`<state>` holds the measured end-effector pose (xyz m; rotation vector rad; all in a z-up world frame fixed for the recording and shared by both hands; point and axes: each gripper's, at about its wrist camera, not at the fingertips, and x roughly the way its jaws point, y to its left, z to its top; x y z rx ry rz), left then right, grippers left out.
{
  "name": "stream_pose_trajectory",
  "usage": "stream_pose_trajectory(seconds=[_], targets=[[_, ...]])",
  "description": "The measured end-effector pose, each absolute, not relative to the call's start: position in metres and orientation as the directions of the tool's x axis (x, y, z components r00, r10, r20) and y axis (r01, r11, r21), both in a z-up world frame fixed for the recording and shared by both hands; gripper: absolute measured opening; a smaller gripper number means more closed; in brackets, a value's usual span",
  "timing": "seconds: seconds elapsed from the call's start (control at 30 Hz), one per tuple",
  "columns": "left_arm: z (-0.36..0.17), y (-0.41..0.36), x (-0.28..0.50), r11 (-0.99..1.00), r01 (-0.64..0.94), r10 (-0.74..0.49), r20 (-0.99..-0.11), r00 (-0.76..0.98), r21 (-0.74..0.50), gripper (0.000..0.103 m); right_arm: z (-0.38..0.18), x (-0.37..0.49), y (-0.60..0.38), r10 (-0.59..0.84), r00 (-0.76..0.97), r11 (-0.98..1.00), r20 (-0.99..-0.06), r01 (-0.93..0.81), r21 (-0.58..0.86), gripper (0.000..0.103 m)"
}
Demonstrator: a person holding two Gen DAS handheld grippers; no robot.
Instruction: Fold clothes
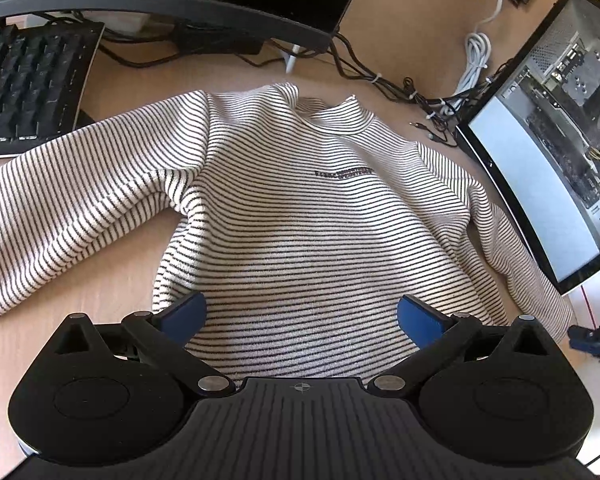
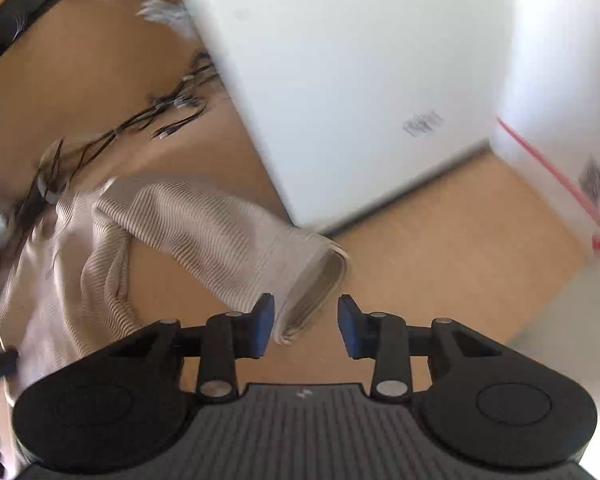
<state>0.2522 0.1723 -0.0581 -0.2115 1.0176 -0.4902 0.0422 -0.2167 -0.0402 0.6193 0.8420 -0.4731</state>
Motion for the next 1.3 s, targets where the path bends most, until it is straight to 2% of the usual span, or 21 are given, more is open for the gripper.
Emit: stream_pose_trajectory(seconds=[0.1,0.17,0.23,0.3,0.43,0.7,0.83,0.87,0.93,0.97,1.0,1.07,1.13,1.3], targets=[[-0.057,0.172,0.255,0.876,0.278,-0.479,-0.771,0.419,-0.393,0.103,-0.062,0.044,-0.227,-0.149,0.591,0.716,-0.792,0.617,0.326,0.034],[-0.055,0.171,0.256,0.88,0.265,-0.472,-0.783,0.405,-0.394,0.103,-0.068,0.051,-0.231,-0.12,0.649,0.71,-0.751,0.585,0.392,0.024],[-0.052,0.171,0.255,0.878,0.25,-0.477,-0.787,0.391,-0.408,0.103,-0.065,0.061,-0.229,-0.085,0.696,0.721,-0.713,0.537,0.438,0.022],[-0.049,0.173,0.252,0.876,0.247,-0.482,-0.786,0.387,-0.415,0.103,-0.058,0.073,-0.224,-0.049,0.737,0.748,-0.675,0.475,0.464,0.012],[-0.038,0.174,0.241,0.878,0.289,-0.474,-0.774,0.419,-0.382,0.103,-0.026,0.096,-0.203,0.063,0.81,0.795,-0.584,0.313,0.52,0.011],[-0.01,0.167,0.215,0.857,0.397,-0.505,-0.694,0.513,-0.33,0.103,0.09,0.203,-0.128,0.301,0.891,0.859,-0.341,-0.098,0.503,0.01],[0.0,0.156,0.21,0.834,0.429,-0.541,-0.665,0.515,-0.346,0.103,0.106,0.221,-0.095,0.311,0.888,0.907,-0.339,-0.171,0.384,0.011],[0.002,0.152,0.209,0.825,0.446,-0.554,-0.656,0.513,-0.348,0.103,0.104,0.214,-0.093,0.29,0.893,0.923,-0.344,-0.166,0.348,0.016],[0.006,0.141,0.207,0.806,0.483,-0.576,-0.641,0.508,-0.342,0.103,0.098,0.201,-0.088,0.249,0.902,0.949,-0.352,-0.155,0.274,0.052],[0.008,0.135,0.207,0.797,0.5,-0.586,-0.635,0.504,-0.338,0.101,0.095,0.195,-0.086,0.228,0.907,0.96,-0.354,-0.149,0.236,0.082],[0.009,0.13,0.207,0.788,0.517,-0.595,-0.631,0.498,-0.335,0.1,0.092,0.188,-0.084,0.207,0.911,0.97,-0.356,-0.142,0.199,0.095],[0.01,0.115,0.21,0.772,0.543,-0.608,-0.636,0.476,-0.331,0.091,0.083,0.158,-0.089,0.1,0.937,0.992,-0.335,-0.07,0.101,0.103],[0.008,0.091,0.212,0.742,0.583,-0.628,-0.646,0.434,-0.33,0.083,0.075,0.117,-0.098,-0.026,0.941,0.999,-0.338,0.036,0.025,0.103],[0.006,0.016,0.202,0.609,0.733,-0.693,-0.653,0.306,-0.303,0.082,0.051,0.068,-0.109,-0.283,0.894,0.959,-0.347,0.253,-0.128,0.103]])
